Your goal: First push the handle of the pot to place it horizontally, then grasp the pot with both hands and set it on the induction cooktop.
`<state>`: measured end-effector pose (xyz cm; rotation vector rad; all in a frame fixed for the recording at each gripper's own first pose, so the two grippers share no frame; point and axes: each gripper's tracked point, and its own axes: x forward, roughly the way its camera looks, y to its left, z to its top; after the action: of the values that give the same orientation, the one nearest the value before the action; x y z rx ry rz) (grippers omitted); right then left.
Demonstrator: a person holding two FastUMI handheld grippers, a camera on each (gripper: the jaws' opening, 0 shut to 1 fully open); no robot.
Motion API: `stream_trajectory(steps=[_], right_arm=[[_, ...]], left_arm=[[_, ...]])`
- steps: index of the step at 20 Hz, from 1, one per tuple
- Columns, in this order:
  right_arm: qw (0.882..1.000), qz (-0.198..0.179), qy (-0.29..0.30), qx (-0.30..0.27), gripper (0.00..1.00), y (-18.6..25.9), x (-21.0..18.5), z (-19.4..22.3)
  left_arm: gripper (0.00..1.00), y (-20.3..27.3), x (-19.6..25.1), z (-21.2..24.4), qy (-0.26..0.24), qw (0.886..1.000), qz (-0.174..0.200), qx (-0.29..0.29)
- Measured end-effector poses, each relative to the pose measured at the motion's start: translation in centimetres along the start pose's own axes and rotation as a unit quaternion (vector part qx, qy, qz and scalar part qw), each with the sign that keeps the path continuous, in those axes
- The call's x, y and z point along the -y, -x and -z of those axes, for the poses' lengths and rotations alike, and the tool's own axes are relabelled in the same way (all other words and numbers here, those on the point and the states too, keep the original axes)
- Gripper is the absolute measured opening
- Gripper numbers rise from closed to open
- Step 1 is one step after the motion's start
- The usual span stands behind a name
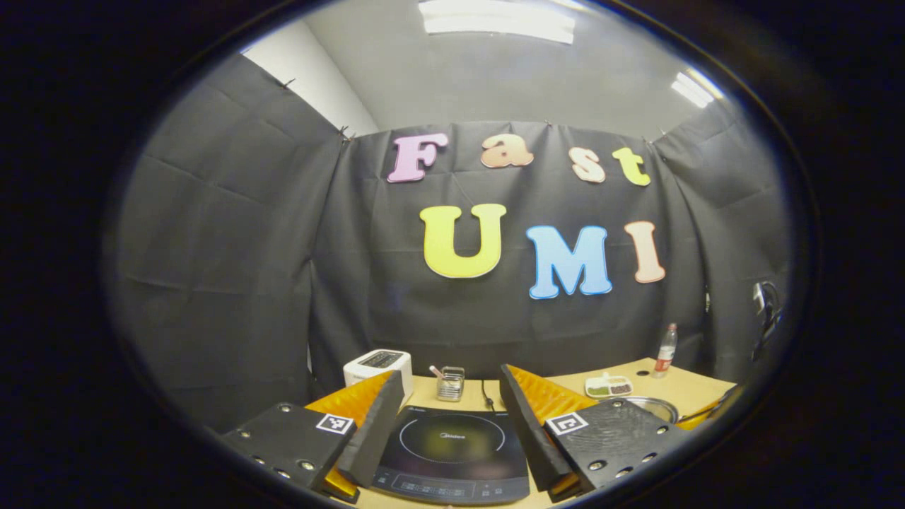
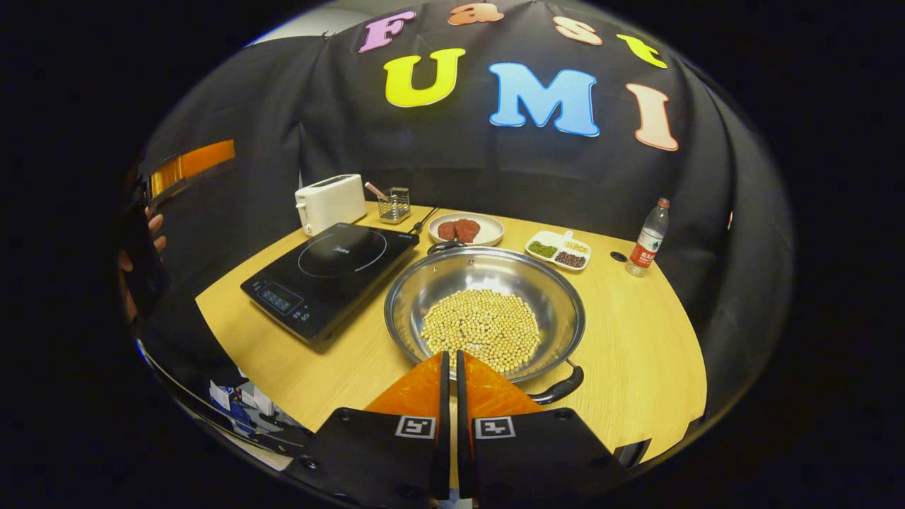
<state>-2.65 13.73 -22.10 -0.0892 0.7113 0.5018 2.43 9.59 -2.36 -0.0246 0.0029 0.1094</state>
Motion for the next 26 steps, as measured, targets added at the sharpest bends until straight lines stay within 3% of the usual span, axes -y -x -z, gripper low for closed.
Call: stream_trajectory(steps=[5, 12, 13, 26], right_arm=[[0.998, -0.023, 0.016, -0.06, 0.06, -1.5, 1.5, 3.8], [0.995, -0.018, 0.006, -0.099, 0.03, -3.4, 4.2, 6.2], [0.995, -0.018, 0.002, -0.102, 0.06, -3.5, 4.4, 6.4], [0.994, 0.013, -0.018, -0.11, 0.02, -4.4, 8.9, 6.5]], left_arm=[[0.81, -1.2, 2.0, 0.9, -0.007, 1.0, -0.009, -0.011], [0.81, -3.2, 4.1, 1.7, -0.013, 1.0, -0.014, -0.024], [0.81, -3.5, 4.4, 1.8, -0.013, 1.0, -0.013, -0.024], [0.81, -5.6, 8.2, 2.5, -0.021, 0.999, 0.011, -0.03]])
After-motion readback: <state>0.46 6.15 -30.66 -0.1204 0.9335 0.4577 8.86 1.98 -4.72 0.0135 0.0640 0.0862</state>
